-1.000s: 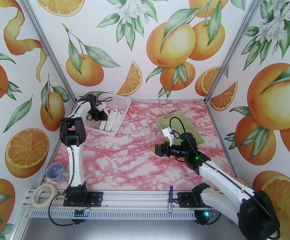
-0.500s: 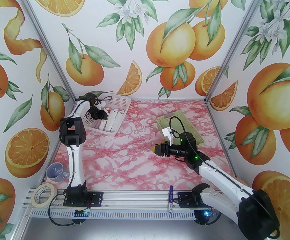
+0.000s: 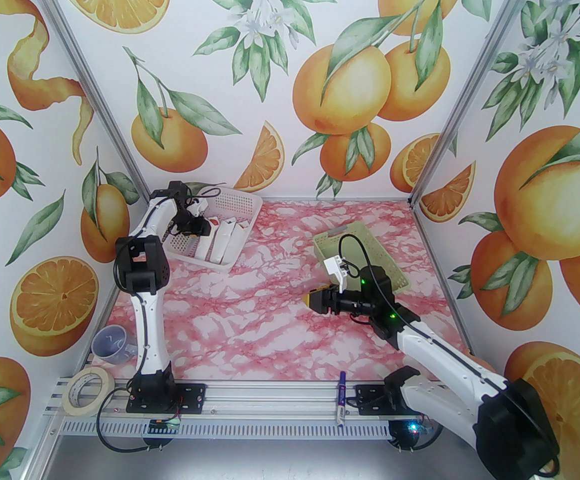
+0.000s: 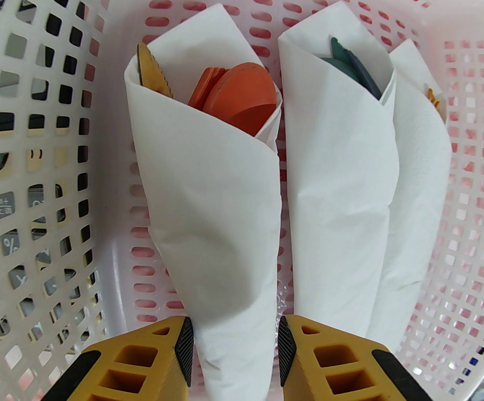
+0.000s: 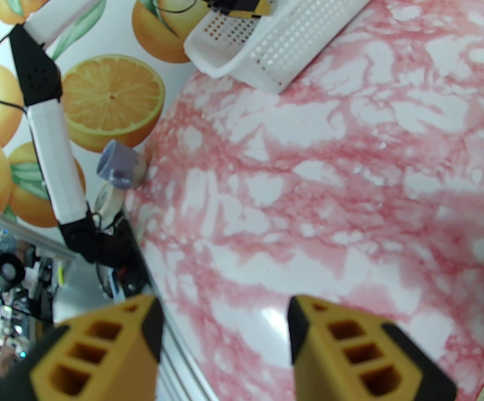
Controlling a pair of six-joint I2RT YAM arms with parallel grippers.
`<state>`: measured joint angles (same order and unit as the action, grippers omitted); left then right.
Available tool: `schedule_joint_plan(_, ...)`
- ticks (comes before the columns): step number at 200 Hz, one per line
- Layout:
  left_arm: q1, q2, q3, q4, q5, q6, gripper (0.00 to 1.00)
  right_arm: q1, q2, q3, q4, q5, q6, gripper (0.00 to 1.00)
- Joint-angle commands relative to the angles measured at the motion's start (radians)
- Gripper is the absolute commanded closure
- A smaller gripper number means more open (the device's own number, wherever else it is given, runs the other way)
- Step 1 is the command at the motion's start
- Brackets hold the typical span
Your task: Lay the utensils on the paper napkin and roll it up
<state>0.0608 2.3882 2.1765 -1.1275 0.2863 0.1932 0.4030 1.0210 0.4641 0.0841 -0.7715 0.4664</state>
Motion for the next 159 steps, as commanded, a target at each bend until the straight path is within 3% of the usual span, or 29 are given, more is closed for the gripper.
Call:
schedule_joint_plan(1, 0.006, -0.062, 0.032, -0.011, -0.022, 0.02, 0.6, -0.007, -0.009, -0.01, 0.037, -0.023, 0.003, 0.46)
schedule_joint_plan(49, 0.008, -0.106, 0.032, -0.009, -0.063, 0.031, 0.59, -0.008, -0.011, -0.007, 0.028, -0.012, 0.003, 0.46)
schedule_joint_plan(99, 0.007, -0.172, 0.028, 0.003, -0.008, 0.011, 0.59, -0.015, -0.017, 0.012, -0.004, 0.008, -0.003, 0.46)
schedule_joint_plan(159, -0.009, -0.415, -0.155, 0.144, -0.002, -0.042, 0.54, -0.053, -0.067, 0.053, -0.103, 0.05, -0.028, 0.44)
